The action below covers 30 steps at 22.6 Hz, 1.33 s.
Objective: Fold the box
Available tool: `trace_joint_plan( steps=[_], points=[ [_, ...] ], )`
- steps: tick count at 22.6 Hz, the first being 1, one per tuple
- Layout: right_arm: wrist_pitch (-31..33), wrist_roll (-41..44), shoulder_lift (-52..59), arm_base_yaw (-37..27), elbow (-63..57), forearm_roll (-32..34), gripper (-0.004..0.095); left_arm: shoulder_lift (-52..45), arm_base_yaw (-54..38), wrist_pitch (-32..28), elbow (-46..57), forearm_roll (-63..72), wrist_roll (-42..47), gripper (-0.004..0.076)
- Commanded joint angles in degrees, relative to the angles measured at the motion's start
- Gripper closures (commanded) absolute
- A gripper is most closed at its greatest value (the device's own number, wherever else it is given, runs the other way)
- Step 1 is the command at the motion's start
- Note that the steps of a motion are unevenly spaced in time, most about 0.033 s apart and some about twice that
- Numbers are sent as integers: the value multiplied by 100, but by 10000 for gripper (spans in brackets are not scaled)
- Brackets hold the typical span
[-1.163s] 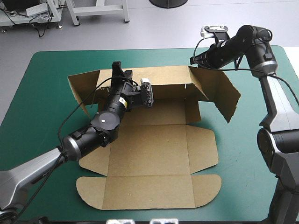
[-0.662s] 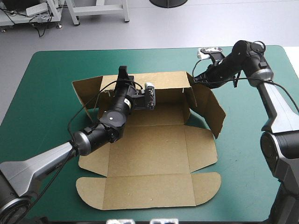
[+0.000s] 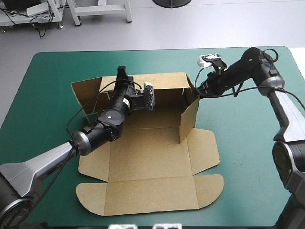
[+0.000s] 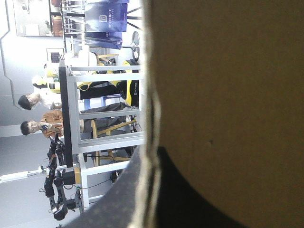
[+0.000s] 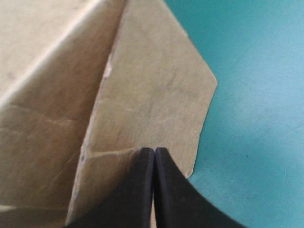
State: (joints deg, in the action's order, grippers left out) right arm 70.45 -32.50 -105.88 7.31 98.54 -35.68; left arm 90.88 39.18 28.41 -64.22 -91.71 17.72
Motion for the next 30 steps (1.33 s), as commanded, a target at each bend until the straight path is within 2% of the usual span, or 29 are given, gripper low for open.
trace_joint_plan(
  steps=[1,6,9,10,13,16,17,23,27,29,30],
  points=[
    [-358,-641,657,-35,-275,-513,928,-227,17,10,-167,-218,52,732],
    [-1493,-1446,1476,-35,-1532,-763,928,-227,17,12,-167,-218,52,732],
    [-1901,-2058,1808,-35,-2201,-1101,928,-227,17,-55,-167,-218,52,732],
    [-2233,-2687,1947,-35,-2616,-1575,928,-227,27,-111,-167,-218,52,732],
    [-2687,-3716,2128,-35,-3178,-2667,928,-227,27,-110,-167,-207,94,732],
    [-3165,-4617,2315,-20,-3653,-3438,928,-227,27,-97,-167,-207,204,732],
    [-3362,-5150,2427,-6,-3871,-3750,928,-227,27,-112,-167,-207,204,732],
    [-3661,-6793,2545,89,-4635,-4967,926,-227,27,-185,-167,-137,217,732],
    [-3515,-6747,2545,89,-4667,-4884,914,-227,27,-213,-167,-53,217,732],
    [-3362,-6747,2545,89,-4667,-4663,829,-227,27,-213,-167,5,217,732],
    [-3307,-6688,2554,89,-4667,-4571,741,-227,27,-213,-167,17,217,732]
  ],
)
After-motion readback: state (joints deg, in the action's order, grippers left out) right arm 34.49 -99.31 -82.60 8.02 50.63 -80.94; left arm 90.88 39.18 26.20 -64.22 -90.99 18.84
